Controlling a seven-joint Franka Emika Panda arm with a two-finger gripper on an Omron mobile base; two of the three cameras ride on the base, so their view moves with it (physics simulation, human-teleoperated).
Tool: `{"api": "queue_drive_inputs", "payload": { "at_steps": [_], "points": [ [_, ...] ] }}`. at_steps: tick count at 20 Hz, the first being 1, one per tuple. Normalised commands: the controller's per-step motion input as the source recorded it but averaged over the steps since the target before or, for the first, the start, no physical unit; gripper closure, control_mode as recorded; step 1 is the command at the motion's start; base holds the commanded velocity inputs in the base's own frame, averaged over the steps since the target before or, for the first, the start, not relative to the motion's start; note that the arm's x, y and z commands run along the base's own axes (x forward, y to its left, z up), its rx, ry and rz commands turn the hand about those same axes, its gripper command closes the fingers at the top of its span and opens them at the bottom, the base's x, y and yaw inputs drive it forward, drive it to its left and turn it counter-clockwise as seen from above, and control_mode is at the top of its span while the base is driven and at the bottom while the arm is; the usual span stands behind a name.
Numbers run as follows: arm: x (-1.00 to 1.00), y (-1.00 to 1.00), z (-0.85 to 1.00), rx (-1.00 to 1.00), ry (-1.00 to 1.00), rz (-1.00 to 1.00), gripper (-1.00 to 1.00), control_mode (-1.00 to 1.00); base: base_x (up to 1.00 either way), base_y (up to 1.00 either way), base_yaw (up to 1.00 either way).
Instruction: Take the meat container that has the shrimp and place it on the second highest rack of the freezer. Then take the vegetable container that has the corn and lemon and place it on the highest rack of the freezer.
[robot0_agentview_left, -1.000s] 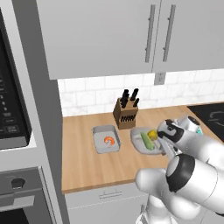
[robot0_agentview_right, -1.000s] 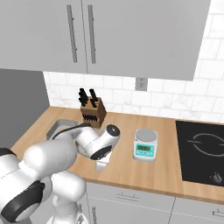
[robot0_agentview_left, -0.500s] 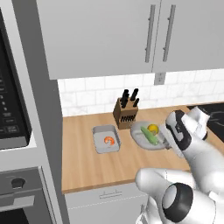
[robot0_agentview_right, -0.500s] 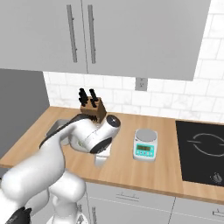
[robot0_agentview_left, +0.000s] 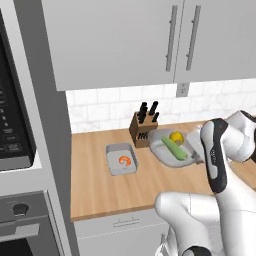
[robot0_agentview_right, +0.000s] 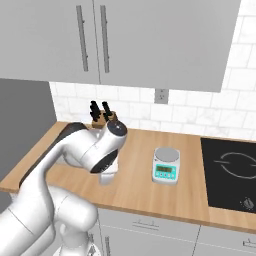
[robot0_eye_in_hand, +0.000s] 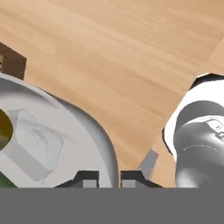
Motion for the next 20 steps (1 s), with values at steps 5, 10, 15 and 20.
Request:
{"api": "queue_drive_inputs", "payload": {
  "at_steps": [5,10,15,20],
  "points": [
    [-0.45,0.15,0.99,-0.01,-0.05,0.17,1.00,-1.00,0.00,0.00,0.00],
    [-0.25,0.13,1.00,0.00,0.00,0.08,1.00,-1.00,0.00,0.00,0.00],
    [-0.10,0.09,0.98,0.00,0.00,0.12,1.00,-1.00,0.00,0.00,0.00],
    [-0.39,0.00,0.59,-0.01,-0.03,0.12,1.00,-1.00,0.00,0.00,0.00]
  ]
}}
